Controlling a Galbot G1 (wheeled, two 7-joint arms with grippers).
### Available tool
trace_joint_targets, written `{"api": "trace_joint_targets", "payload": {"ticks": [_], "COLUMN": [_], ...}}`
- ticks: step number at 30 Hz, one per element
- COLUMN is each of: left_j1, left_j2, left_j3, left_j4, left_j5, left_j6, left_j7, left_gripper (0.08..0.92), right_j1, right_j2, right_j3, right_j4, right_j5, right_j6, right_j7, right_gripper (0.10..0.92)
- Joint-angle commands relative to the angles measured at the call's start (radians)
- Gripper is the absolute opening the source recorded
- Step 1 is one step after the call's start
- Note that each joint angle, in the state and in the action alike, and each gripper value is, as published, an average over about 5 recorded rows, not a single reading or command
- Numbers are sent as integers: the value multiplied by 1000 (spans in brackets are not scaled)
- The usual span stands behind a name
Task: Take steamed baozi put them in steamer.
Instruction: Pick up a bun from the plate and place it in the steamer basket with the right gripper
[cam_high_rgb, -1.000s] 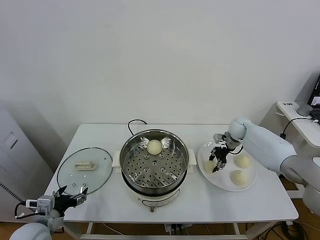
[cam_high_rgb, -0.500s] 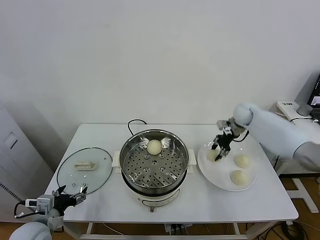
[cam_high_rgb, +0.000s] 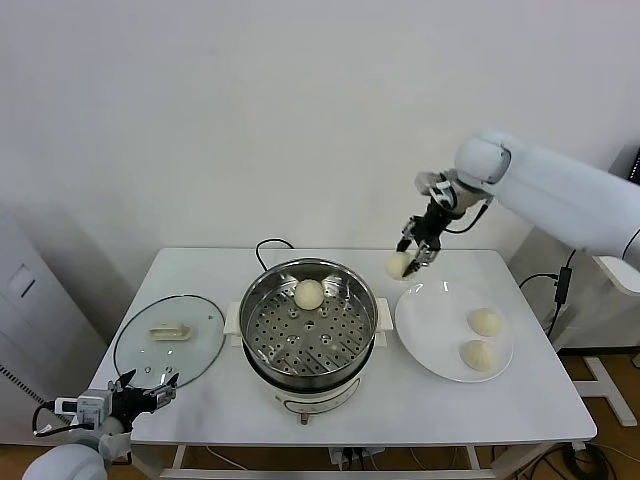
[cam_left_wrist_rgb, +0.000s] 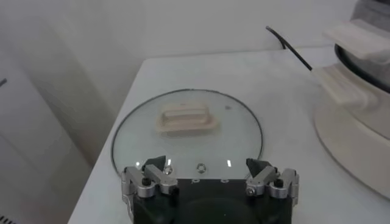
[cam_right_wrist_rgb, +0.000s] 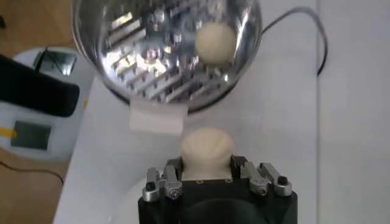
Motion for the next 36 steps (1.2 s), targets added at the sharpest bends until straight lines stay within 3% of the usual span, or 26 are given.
{"api": "trace_joint_targets", "payload": {"ticks": [1, 14, 36], "left_j1": [2, 1, -2], "left_j2": [2, -3, -3], "left_j3": [0, -1, -2], "left_j4": [1, 0, 16], "left_j5": [0, 3, 1], "left_j6": [-3, -1, -7], "left_j7": [-1, -3, -2], "left_gripper": [823, 823, 823], "right_j1": [103, -66, -220], "right_j2": [68, 150, 269], "right_j3": [-75, -29, -17], "right_j4": [108, 195, 167], "right_j5": [271, 366, 266], "right_j6": [-124, -185, -267], "right_j7": [113, 355, 511], "right_gripper": [492, 492, 492]}}
